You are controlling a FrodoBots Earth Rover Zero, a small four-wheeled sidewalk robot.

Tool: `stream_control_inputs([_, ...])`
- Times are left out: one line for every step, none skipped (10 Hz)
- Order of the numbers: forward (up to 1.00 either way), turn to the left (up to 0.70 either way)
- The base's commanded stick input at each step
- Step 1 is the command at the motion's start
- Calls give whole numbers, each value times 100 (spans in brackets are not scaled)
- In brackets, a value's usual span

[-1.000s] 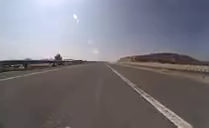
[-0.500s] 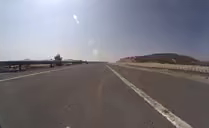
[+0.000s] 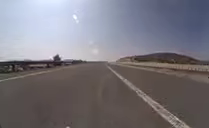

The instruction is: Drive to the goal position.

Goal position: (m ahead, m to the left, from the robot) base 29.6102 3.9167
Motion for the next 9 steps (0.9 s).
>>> stream_control_inputs([100,0])
stream_control_inputs([100,0])
stream_control_inputs([100,2])
stream_control_inputs([100,15])
stream_control_inputs([100,26])
stream_control_inputs([100,13])
stream_control_inputs([100,0])
stream_control_inputs([100,0])
stream_control_inputs([100,0])
